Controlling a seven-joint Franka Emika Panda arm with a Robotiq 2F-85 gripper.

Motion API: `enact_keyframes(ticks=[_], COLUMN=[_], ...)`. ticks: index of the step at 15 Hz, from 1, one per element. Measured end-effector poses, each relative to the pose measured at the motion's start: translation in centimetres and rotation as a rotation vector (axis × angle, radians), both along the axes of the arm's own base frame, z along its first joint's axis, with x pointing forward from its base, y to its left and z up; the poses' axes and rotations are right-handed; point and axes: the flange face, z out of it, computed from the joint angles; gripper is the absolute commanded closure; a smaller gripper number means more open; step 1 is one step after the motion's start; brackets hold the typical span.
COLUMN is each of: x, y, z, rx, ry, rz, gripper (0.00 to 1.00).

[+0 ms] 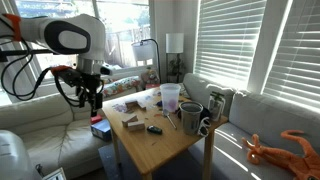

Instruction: Place the toy cars next to each other on the wooden blocks

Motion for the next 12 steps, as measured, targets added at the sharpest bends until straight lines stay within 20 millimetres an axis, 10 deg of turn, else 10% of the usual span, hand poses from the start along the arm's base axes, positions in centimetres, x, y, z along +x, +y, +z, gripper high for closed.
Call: enact_keyframes(ticks=[12], x=[1.0], y=[-0.8], z=[0.4], rx=[-0.002], ry=[-0.051], rz=[-0.067], gripper=[0.00])
